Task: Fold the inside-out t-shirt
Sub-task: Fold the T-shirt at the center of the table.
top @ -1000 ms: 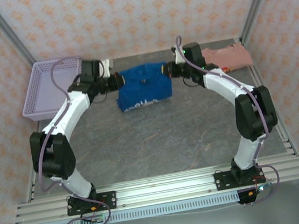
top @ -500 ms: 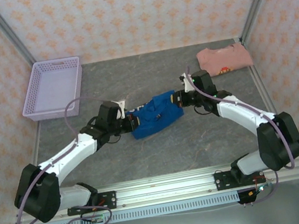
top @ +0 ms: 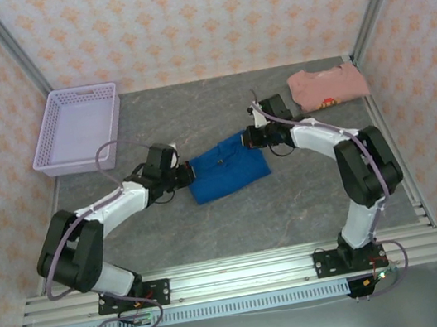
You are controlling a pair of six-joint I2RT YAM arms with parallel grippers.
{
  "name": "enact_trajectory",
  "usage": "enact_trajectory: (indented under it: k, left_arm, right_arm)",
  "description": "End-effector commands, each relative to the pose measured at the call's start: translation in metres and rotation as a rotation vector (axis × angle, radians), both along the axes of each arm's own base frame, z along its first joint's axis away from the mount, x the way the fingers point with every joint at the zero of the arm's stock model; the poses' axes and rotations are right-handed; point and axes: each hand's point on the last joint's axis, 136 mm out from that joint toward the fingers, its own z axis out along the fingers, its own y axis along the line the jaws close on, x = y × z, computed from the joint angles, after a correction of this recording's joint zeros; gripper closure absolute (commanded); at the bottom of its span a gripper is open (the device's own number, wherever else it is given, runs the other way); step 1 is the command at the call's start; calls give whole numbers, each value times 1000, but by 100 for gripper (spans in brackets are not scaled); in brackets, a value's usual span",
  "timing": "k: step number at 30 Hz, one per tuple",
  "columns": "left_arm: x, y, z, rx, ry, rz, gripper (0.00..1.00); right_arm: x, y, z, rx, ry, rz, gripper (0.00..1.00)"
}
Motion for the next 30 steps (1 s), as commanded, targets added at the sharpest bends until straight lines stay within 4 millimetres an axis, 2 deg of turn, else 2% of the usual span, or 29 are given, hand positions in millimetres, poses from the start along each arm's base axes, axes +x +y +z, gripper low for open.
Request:
enact_trajectory:
  k: [1,5,10,12,16,18,22,24,26,28,30]
  left_arm:
    - [25,2,7,26,-55,4,100]
    - [38,7,-12,53,-33,19,99]
    - [50,16,-26,77,-22,59,89]
    - [54,20,-26,99,-16,67,81]
    - [54,28,-10,120,-40,79,66]
    - [50,32,4,126,-61,86,61]
    - [29,53,25,164,-69,154,49]
    - [13,49,29,116,-51,143,39]
    - [-3,31,29,10,-17,84,32]
    - [-15,18,23,-58,44,68,28]
    - [-20,14,16,-68,80,54,27]
  right_arm:
    - [12,-1,-9,-56,2,3,100]
    - [23,2,-29,-88,42,14,98]
    - [38,1,-51,-152,107,4,89]
    - [39,-4,-52,-192,119,2,82]
    - [40,-17,-28,-232,85,-13,67]
    - [39,-22,-10,-223,66,-24,62]
    - [27,-44,19,-224,47,-80,53]
    - [15,-52,21,-206,67,-108,45]
    - [4,-49,17,-164,110,-104,37]
    - [-3,-42,9,-118,155,-90,32]
    - [-5,-38,-2,-97,191,-82,29]
